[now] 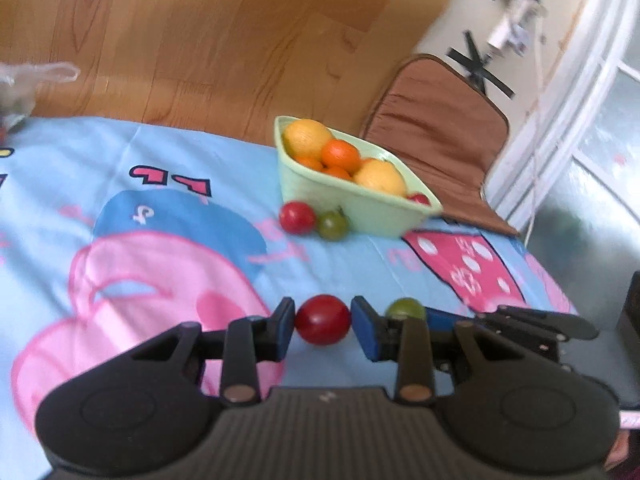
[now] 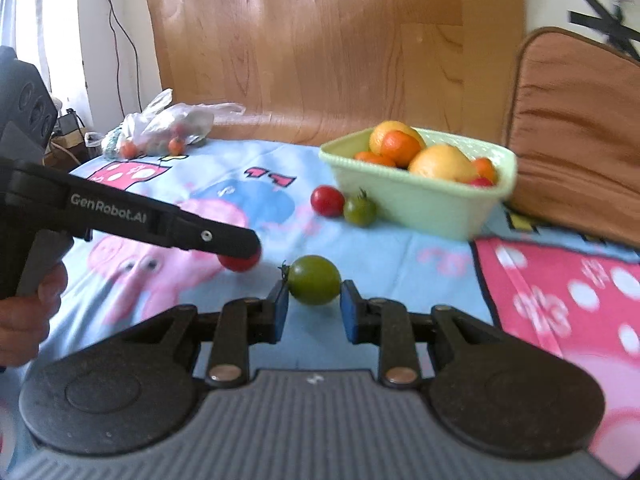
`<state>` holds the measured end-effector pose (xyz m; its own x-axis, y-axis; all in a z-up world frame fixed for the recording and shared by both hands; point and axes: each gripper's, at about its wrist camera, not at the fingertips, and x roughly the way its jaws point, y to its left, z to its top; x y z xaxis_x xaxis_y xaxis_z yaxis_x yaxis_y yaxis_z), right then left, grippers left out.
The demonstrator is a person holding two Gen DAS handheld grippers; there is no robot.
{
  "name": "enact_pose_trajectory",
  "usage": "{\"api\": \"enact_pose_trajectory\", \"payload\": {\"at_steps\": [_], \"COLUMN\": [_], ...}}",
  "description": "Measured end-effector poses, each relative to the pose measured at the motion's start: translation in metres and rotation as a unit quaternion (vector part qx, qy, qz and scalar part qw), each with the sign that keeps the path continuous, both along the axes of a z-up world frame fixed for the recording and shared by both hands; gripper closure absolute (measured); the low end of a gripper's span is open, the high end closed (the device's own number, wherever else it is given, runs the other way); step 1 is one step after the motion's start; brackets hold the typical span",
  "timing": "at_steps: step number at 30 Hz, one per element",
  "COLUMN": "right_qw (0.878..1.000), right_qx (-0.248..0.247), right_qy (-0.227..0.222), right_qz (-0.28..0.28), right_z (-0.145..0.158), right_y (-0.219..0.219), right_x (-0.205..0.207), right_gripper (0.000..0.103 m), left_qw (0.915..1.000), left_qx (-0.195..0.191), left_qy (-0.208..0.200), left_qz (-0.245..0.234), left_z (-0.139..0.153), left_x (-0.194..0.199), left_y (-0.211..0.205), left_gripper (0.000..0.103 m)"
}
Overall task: Organize fruits
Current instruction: 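Grasp a red cherry tomato with the left tool while the right tool grasps a green tomato, then carry both tomatoes over the basket and open both tools to drop them in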
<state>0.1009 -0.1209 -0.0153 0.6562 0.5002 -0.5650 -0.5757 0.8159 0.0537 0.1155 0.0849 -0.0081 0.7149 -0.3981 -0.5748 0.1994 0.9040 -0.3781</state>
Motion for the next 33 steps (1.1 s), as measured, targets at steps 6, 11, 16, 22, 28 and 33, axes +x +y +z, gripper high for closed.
{"api": "enact_pose_trajectory", "payload": {"at_steps": [6,11,16,22,28,33], "right_qw": [1.000,0.999,0.997,0.996,0.996,0.996], "right_qx": [0.008,-0.018,-0.046,-0.054,-0.057,-0.054], "right_qy": [-0.003,-0.036,-0.052,-0.061,-0.064,-0.063], "right_qz": [-0.025,-0.017,-0.018,-0.023,-0.023,-0.020], "right_z": [-0.005,-0.010,-0.014,-0.016,-0.017,-0.017], "right_y": [-0.017,-0.013,-0.004,-0.005,-0.005,-0.005], "right_x": [-0.038,-0.064,-0.065,-0.074,-0.075,-0.076], "right_gripper": [0.072,0.072,0.069,0.068,0.064,0.060], "left_qw": [0.9985,0.9951,0.9922,0.9879,0.9870,0.9869], "left_qx": [0.052,0.093,0.116,0.142,0.146,0.146], "left_qy": [-0.016,-0.032,-0.036,-0.051,-0.054,-0.055], "left_qz": [-0.005,0.011,0.029,0.036,0.040,0.040], "left_z": [-0.001,0.000,-0.007,-0.010,-0.011,-0.011], "left_x": [-0.039,-0.054,-0.056,-0.061,-0.063,-0.063], "left_y": [-0.025,-0.040,-0.048,-0.055,-0.055,-0.055], "left_gripper": [0.072,0.069,0.064,0.065,0.065,0.065]}}
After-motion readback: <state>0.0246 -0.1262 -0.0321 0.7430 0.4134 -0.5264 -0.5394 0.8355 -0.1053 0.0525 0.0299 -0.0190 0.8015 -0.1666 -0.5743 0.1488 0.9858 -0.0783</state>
